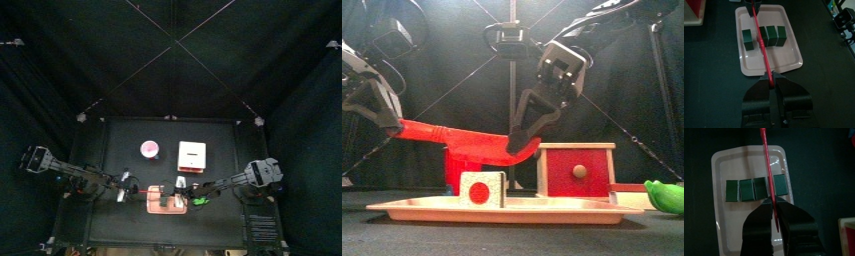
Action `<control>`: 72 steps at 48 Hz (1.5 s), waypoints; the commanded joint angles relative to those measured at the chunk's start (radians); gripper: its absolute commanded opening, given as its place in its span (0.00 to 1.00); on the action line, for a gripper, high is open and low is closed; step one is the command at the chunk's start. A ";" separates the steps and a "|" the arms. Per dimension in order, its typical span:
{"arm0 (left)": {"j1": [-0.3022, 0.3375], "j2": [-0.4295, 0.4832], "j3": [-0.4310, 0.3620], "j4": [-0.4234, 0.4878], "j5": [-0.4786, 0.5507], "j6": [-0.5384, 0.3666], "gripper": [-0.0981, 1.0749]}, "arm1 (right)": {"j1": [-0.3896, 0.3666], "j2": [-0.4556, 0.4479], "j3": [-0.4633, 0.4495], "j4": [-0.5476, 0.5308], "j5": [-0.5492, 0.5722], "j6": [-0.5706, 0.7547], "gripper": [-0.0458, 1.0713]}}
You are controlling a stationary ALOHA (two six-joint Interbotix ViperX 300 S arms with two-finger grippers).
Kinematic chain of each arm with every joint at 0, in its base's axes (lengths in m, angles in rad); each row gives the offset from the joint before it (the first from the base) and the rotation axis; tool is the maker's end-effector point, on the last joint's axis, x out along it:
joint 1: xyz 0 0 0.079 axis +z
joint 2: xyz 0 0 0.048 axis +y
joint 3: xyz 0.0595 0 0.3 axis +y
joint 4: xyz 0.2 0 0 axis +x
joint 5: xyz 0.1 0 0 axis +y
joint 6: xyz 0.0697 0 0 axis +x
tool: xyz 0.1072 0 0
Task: Cut sushi roll
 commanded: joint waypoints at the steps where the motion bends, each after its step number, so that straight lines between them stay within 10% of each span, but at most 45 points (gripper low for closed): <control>1: -0.028 0.000 -0.009 0.000 -0.017 -0.002 0.36 | 0.005 -0.034 -0.015 0.008 0.000 0.000 0.41; 72: -0.095 0.121 -0.031 -0.012 -0.023 -0.002 0.36 | 0.031 0.008 -0.025 0.011 -0.006 -0.002 0.41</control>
